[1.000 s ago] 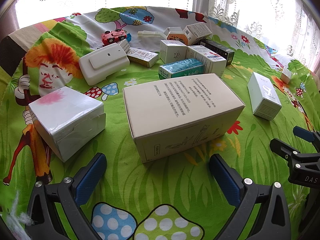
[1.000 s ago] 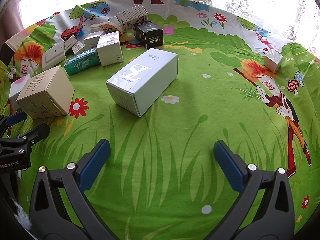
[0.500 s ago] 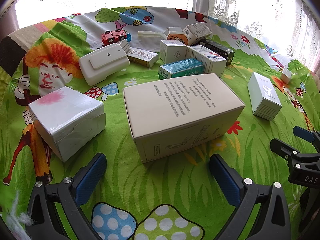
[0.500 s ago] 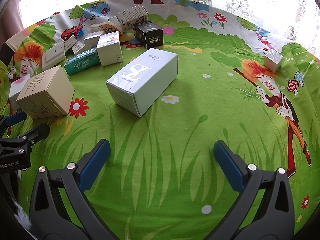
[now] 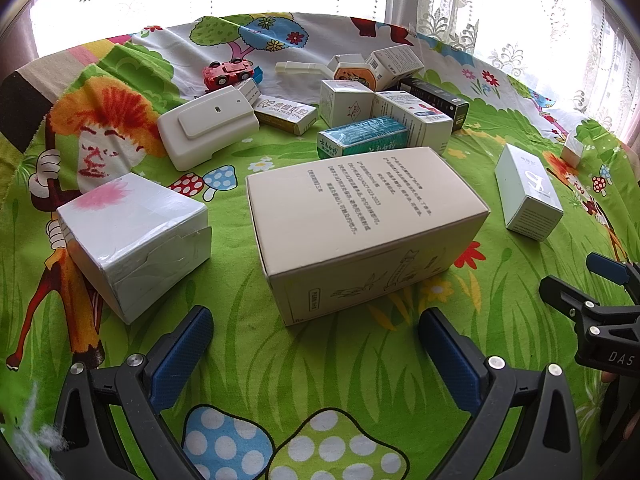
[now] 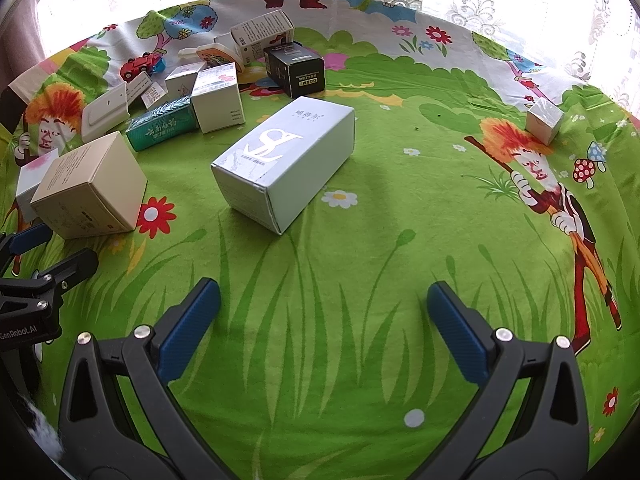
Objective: Organize rigid objects
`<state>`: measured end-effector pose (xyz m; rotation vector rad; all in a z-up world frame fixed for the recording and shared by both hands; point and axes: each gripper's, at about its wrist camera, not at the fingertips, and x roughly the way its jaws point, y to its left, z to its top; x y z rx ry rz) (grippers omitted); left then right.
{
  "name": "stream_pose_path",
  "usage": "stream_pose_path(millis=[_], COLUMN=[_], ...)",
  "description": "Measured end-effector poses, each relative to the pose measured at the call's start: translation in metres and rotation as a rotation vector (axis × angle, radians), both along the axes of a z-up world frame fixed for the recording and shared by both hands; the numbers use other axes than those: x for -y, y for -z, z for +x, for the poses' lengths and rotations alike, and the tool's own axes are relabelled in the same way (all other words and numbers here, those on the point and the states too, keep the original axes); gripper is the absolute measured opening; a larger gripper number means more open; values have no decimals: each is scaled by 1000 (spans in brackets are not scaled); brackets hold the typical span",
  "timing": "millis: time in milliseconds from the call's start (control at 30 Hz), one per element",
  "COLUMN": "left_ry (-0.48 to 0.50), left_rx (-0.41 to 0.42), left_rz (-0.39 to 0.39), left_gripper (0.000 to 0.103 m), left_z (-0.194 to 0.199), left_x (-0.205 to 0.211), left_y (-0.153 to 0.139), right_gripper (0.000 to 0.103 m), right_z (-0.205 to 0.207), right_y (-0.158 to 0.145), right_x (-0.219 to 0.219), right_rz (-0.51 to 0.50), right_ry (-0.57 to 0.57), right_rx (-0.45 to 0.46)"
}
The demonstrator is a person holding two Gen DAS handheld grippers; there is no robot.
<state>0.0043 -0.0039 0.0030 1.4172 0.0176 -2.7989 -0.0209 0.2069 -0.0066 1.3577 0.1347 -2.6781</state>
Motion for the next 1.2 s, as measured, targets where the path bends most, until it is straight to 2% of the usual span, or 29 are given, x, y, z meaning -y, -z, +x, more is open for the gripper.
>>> stream_pose_path(millis=[167, 333, 500, 633, 733, 767, 800, 833, 867, 900, 967, 1067, 1133, 1200], left_ry=[0, 0, -1, -1, -1, -1, -1, -1, -1, -1, -3, 4, 66, 159], left_rx=[0, 0, 0, 0, 2, 2, 1, 1, 1, 2, 2, 14, 23, 14], left_rz=[0, 0, 0, 0, 1, 0, -1, 0, 1, 0, 3, 0, -9, -81], left_gripper=[103, 103, 103, 103, 103, 103, 103, 103, 103, 103, 103, 103, 103, 103], left_z=[0, 0, 0, 0, 1, 0, 1, 1, 0, 0, 2, 4, 0, 0], left_x=[0, 0, 0, 0, 0, -1, -2, -2, -2, -3, -1, -3, -10, -16], left_y=[0, 0, 0, 0, 0, 0, 0, 0, 0, -1, -1, -2, -1, -5], right_gripper=[103, 103, 103, 103, 102, 97, 80, 69, 51, 46, 46, 46, 46, 46], right_z=[-9, -38, -73, -90, -90, -86, -80, -75, -70, -63, -45, -10, 10, 27], right_y=[-1, -3, -7, -3, -1, -2, -5, -8, -10, -11, -10, -7, -7, -6], right_x=[1, 9, 14, 32, 39, 38, 36, 33, 29, 23, 10, -12, -25, -31], right_rz=[0, -13, -107, -37, 9, 5, 4, 2, -3, -17, -39, -15, -25, -14], right_ry=[-1, 132, 241, 248, 204, 181, 158, 125, 96, 73, 26, -19, -34, -51], right_rx=[35, 94, 120, 129, 97, 79, 52, 35, 34, 39, 32, 3, -5, -16])
